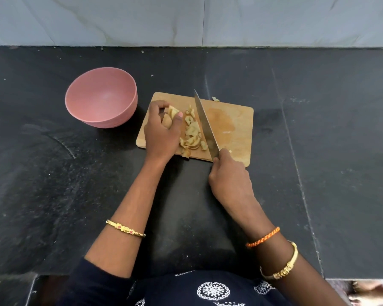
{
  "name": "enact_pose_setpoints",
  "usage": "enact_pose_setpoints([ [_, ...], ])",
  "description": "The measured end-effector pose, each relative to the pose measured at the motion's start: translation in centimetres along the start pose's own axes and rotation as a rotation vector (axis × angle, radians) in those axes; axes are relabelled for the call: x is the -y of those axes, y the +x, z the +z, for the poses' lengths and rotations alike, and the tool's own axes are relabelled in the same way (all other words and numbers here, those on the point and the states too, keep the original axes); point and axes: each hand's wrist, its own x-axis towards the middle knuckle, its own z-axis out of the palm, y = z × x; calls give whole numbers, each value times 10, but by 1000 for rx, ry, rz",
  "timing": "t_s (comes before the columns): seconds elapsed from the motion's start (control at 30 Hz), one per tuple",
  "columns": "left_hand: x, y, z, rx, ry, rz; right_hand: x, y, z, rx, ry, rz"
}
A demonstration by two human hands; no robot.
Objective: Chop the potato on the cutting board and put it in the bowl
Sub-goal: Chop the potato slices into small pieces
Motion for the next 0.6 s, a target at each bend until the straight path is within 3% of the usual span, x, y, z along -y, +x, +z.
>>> enact_pose_setpoints([
  [0.1, -1, 8, -7, 7, 251, 86, -6, 5, -9, -46, 10, 29],
  [0.27, 5, 25, -19, -174, 636, -20, -30, 4, -18, -134, 51, 126],
  [0.6, 12, 11, -11, -125, 737, -80, -37, 12, -28, -146, -64, 136],
])
